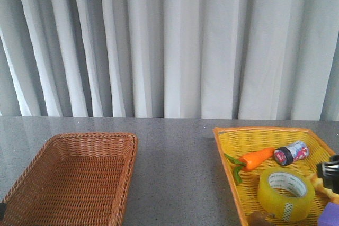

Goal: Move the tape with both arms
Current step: 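Lower the right gripper onto the yellow tape roll in the yellow basket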

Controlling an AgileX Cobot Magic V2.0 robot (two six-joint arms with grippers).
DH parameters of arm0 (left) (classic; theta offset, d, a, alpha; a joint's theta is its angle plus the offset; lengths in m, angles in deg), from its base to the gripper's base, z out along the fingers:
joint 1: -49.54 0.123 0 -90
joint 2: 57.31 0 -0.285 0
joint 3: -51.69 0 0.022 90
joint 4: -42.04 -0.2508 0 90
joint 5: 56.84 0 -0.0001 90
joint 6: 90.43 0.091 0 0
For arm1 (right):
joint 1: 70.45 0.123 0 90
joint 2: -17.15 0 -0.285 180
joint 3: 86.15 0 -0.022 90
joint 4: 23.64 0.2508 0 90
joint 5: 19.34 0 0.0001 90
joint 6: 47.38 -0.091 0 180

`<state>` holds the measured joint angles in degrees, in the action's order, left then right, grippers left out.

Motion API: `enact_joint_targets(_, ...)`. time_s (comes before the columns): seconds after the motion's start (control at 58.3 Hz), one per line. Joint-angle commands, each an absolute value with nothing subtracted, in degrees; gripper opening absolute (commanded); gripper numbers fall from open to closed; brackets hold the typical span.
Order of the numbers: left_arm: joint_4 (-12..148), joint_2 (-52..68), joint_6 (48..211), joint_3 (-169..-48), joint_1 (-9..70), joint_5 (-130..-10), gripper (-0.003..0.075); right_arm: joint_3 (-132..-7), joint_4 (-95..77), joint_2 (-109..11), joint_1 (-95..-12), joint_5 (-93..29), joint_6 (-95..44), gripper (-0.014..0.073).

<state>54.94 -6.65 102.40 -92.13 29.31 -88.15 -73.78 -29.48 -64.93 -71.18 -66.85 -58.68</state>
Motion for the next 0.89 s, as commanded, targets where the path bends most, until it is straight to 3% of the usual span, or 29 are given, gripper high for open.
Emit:
enact_joint_targets(0.0, 56.4, -6.3, 102.9, -94.1, 28.2, -83.7, 0.0489, -79.7, -30.5, -70.1, -71.5, -67.2, -58.2, 0.0526)
enact_joint_targets(0.257, 56.4, -6.3, 102.8, -94.1, 28.2, -83.6, 0.0489, -93.3, -25.0, -86.1, -74.8, -75.3, -50.9, 0.0526)
enact_joint_targets(0.532, 56.4, -6.3, 102.8, -94.1, 28.2, -83.6, 0.0489, -101.7, -23.0, -96.3, -74.6, -76.0, -46.7, 0.0511)
enact_joint_targets(0.704, 56.4, -6.3, 102.8, -94.1, 28.2, -83.6, 0.0489, -103.7, -23.0, -99.5, -74.6, -76.0, -46.3, 0.0426)
enact_joint_targets(0.875, 56.4, -6.3, 102.8, -94.1, 28.2, -83.6, 0.0489, -103.8, -22.9, -100.4, -74.6, -76.1, -45.3, 0.0267)
